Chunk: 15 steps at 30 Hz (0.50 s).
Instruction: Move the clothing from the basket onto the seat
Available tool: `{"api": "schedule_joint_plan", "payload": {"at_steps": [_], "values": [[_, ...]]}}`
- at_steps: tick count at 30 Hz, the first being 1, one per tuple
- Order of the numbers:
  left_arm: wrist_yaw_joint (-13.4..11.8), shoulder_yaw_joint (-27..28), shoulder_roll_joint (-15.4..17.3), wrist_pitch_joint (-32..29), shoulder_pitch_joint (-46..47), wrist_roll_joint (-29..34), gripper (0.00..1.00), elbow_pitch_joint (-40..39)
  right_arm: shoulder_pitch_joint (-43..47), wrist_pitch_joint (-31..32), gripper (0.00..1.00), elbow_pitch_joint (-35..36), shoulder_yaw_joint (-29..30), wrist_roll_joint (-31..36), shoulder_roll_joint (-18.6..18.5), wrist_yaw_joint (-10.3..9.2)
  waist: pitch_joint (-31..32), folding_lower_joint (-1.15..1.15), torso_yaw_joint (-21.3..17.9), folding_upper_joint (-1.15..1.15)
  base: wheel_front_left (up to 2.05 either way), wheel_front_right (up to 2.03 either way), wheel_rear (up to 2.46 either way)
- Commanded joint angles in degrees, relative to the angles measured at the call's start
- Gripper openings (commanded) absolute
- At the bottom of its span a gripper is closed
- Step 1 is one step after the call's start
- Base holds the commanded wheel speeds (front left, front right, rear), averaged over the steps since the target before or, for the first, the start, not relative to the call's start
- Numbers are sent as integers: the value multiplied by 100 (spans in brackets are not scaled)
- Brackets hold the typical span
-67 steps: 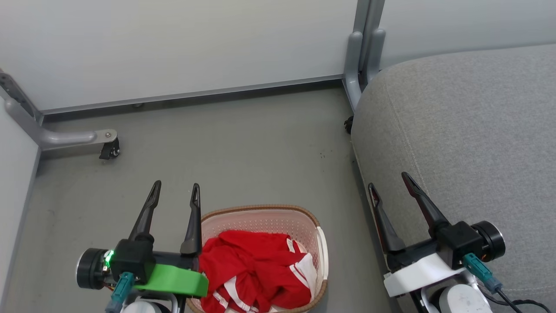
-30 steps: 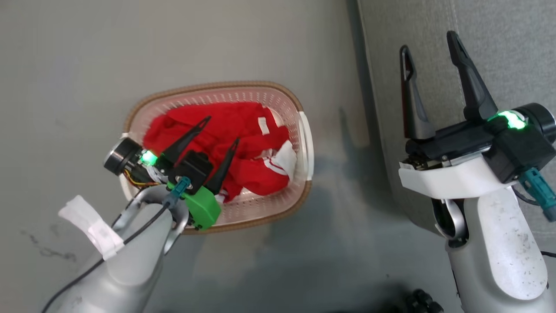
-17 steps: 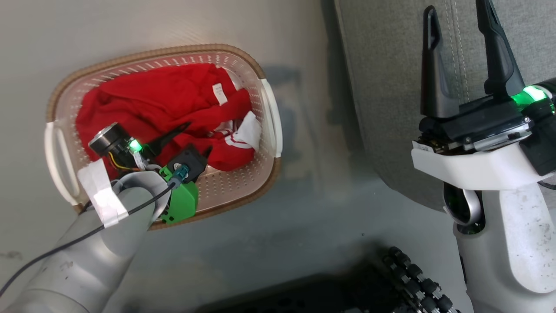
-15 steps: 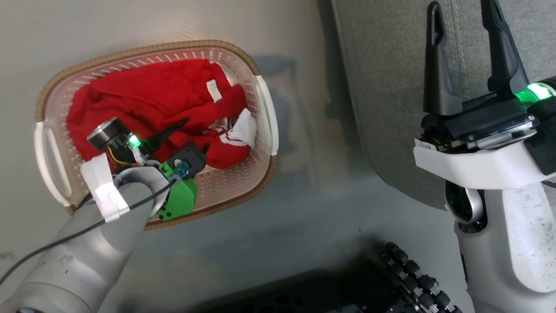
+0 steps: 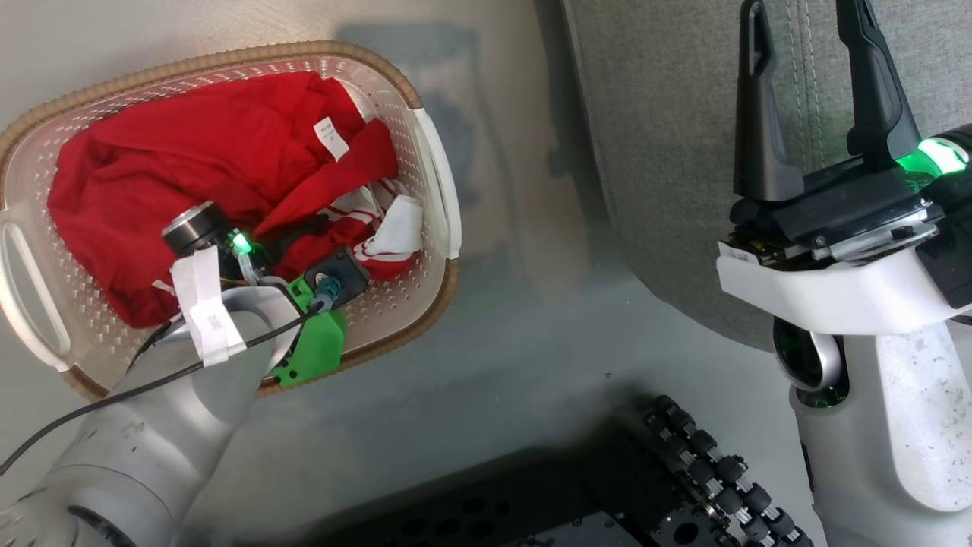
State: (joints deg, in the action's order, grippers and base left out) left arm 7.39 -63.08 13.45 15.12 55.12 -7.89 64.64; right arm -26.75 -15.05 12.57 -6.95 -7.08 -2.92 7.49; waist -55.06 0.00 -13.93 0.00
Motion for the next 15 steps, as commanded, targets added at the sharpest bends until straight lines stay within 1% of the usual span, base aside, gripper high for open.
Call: {"api": "schedule_joint_plan", "payload": {"at_steps": [1,2,4,7,12,15], "values": [[14,-54,-21,5,95,-134,44,36,-67,-20,100,43,-9,-35,1,0,8,0,-13,0,0,0,0],[15,-94,-53,5,105,-215,0,25,-57,-20,100,50,-2,-33,2,0,19,0,-12,0,0,0,0],[14,-155,-80,5,83,-410,0,-11,-16,-20,100,37,23,-15,1,0,67,0,7,0,0,0,0],[15,-136,-94,5,67,-630,0,-265,64,-20,100,-26,75,47,2,0,213,0,106,0,0,0,0],[15,433,-101,5,-304,-1242,0,-1074,206,-20,100,-130,177,179,-2,0,633,0,391,0,0,0,0],[-3,863,-49,6,-602,-1390,0,-1625,267,-20,100,-210,180,205,-2,0,968,0,517,0,0,0,0]]}}
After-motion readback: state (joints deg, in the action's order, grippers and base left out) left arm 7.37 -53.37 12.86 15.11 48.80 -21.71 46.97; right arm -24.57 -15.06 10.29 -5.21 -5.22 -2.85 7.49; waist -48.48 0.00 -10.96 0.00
